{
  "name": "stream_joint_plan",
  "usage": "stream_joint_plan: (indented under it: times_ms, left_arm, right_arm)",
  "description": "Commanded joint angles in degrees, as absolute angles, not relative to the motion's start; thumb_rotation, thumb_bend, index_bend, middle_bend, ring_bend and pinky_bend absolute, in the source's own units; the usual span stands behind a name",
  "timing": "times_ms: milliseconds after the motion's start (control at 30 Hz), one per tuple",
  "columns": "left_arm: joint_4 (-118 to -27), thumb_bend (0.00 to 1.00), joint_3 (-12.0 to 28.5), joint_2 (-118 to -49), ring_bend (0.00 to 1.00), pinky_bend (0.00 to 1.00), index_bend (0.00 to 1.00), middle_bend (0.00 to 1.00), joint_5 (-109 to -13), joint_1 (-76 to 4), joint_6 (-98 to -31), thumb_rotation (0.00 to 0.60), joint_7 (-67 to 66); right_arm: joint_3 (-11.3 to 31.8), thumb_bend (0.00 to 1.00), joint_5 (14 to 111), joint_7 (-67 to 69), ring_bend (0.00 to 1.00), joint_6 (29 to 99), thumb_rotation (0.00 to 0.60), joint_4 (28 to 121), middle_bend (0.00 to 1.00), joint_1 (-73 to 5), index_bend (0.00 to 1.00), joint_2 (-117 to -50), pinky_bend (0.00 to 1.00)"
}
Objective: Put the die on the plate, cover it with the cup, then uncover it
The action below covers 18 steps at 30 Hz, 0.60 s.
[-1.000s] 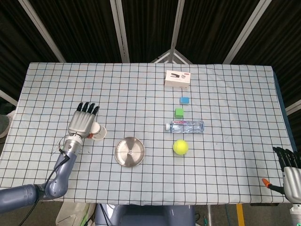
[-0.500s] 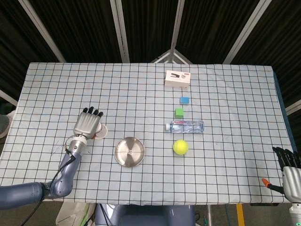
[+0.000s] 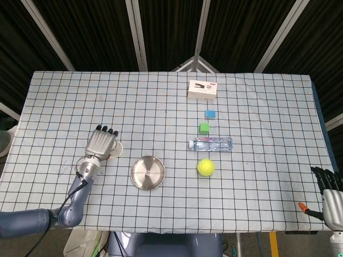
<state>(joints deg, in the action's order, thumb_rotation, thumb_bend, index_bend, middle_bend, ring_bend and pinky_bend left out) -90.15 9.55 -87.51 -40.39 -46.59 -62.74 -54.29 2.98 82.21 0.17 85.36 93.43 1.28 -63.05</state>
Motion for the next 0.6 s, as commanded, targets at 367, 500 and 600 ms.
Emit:
stream_joint_plan:
  times_ms: [367, 500, 600]
  left_arm:
    - [-90.0, 0.32, 8.7, -87.4, 0.21, 0.19, 0.29, 0.3, -41.0, -47.1, -63.5, 0.6, -53.0]
    - [-90.7, 0.33, 8.6, -87.0, 0.21, 0.19, 0.31, 0.3, -41.5, -47.2, -64.0, 0.6, -52.7]
    - [-91.2, 0.35, 8.4, -86.8, 0.22, 0.2, 0.32, 0.32, -41.7, -47.3, -64.4, 0.6, -52.9]
  right_arm:
    - [3.0, 0.13, 81.8, -0.2, 0.1, 85.1, 0.6, 93.7, 0.14, 1.2, 0.12, -63.0, 0.03]
    - [3.0, 0.13, 81.8, -0.3, 0.1, 85.2, 0.6, 93.8, 0.14, 1.3, 0.12, -62.9, 0.03]
    - [3.0, 0.13, 81.8, -0.2, 0.1, 85.2, 0.6, 93.9, 0.14, 1.3, 0.12, -62.9, 0.03]
